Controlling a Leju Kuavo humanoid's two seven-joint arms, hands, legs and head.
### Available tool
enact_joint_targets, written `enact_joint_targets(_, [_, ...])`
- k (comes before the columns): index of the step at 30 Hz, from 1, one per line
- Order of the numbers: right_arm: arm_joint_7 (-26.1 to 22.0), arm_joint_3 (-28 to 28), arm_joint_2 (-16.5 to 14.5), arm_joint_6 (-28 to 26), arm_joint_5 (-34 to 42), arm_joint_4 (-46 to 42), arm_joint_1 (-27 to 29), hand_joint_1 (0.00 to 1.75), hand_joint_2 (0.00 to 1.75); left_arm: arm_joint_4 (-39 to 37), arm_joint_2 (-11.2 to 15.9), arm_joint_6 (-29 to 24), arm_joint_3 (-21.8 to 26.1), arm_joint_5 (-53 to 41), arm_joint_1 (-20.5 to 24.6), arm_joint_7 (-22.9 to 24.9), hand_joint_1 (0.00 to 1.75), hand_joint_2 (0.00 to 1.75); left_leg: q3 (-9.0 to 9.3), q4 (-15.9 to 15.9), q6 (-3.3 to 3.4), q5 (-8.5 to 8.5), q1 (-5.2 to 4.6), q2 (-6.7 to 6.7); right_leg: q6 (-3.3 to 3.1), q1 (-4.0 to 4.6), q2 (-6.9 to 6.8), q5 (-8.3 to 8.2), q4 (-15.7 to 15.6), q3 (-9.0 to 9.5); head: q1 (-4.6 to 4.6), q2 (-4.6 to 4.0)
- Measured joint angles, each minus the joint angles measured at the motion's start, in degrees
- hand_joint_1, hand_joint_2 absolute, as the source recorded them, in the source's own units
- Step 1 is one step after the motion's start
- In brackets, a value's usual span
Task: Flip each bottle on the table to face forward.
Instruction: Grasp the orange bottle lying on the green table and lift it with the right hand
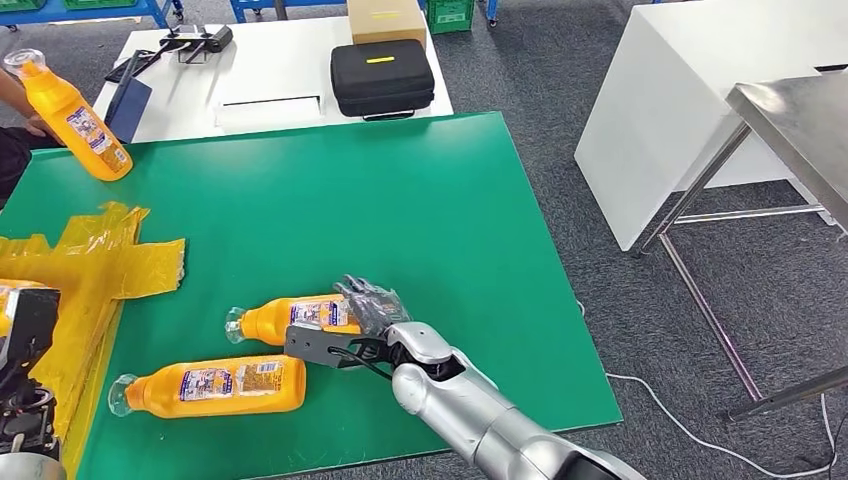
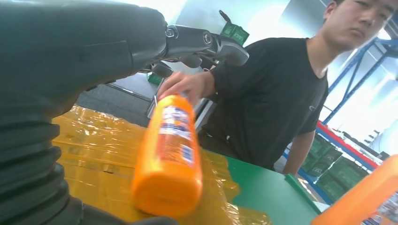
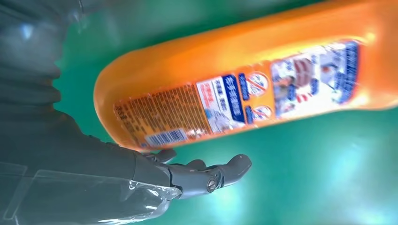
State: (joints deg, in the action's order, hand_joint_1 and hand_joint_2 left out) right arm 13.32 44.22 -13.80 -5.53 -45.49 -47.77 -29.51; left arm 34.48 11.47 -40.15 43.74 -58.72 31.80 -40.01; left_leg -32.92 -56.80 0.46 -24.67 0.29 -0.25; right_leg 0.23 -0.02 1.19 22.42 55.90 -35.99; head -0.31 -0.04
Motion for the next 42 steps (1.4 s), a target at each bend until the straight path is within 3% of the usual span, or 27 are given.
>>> enact_joint_targets(3, [0.1,0.0,-0.3,0.0,-0.4,1.8,-0.4,0.03,1.75,0.0,-0.2,0.0,0.0,-0.2,0.5,0.0,0.0,1.75,0.01,0.0,0.0,0.0,0.0,0.0,0.0,0.0,0.01,0.0,0.0,0.0,-0.01,0.0])
enact_joint_targets(7, [0.1,0.0,-0.6,0.6,-0.7,3.4,-1.0,1.75,1.75,0.0,-0.4,0.0,0.0,-0.4,0.7,0.0,0.0,1.75,0.01,0.0,0.0,0.0,0.0,0.01,0.0,0.01,0.01,0.0,0.0,-0.01,0.0,0.0])
enact_joint_targets(16, [-1.0,0.6,-2.2,5.7,-3.9,9.6,-3.9,1.75,1.75,0.0,-0.7,0.0,0.0,-1.0,0.9,-0.1,0.0,1.75,0.15,0.0,-0.01,-0.01,0.0,0.06,0.0,0.01,0.07,0.0,0.0,0.09,0.01,0.0])
enact_joint_targets(23, [-1.0,1.4,-2.9,6.8,-4.9,12.0,-5.5,1.75,1.75,0.0,-0.8,0.0,0.1,-0.5,0.9,-0.1,0.0,1.75,0.29,0.0,-0.02,-0.02,0.01,0.06,-0.01,0.02,0.08,0.01,0.0,0.21,0.01,0.0])
enact_joint_targets(26, [-0.6,1.3,-2.9,6.0,-4.5,12.3,-5.7,1.75,1.75,-0.1,-0.8,0.1,-0.2,3.3,0.9,-0.1,0.0,1.75,0.33,0.0,-0.02,-0.02,0.01,0.05,-0.01,0.02,0.08,0.01,0.0,0.25,0.01,0.0])
enact_joint_targets(29, [0.3,0.6,-2.6,3.9,-4.1,12.1,-5.5,1.75,1.75,-0.4,-0.8,2.5,-2.2,13.5,0.6,0.0,0.0,1.75,0.34,0.0,-0.01,-0.01,0.0,0.03,-0.01,0.01,0.05,0.01,0.0,0.27,0.01,0.0])
enact_joint_targets(32, [1.9,-1.1,-1.6,1.4,-5.0,10.4,-5.1,1.75,1.75,-0.1,-0.8,11.6,-5.0,27.4,0.2,1.8,0.0,1.75,0.29,0.0,0.01,0.02,-0.01,-0.07,-0.01,0.01,-0.08,0.01,0.0,0.29,0.0,0.0])
enact_joint_targets(37, [3.1,-6.6,1.3,-4.7,-7.0,3.0,-3.6,1.75,1.75,4.4,-0.8,38.1,-8.4,53.8,-2.1,11.2,0.0,1.75,0.2,0.0,0.03,0.03,-0.05,-0.04,0.02,-0.04,-0.08,-0.02,0.0,0.23,0.01,0.0])
enact_joint_targets(42, [-0.7,-11.2,3.2,-10.3,-5.9,-5.6,-2.5,1.75,1.75,10.7,-0.9,52.6,-13.3,71.1,-5.2,16.6,0.0,1.75,0.08,0.0,0.03,0.01,-0.05,-0.02,0.01,-0.04,-0.08,-0.02,0.0,0.07,0.01,0.0])
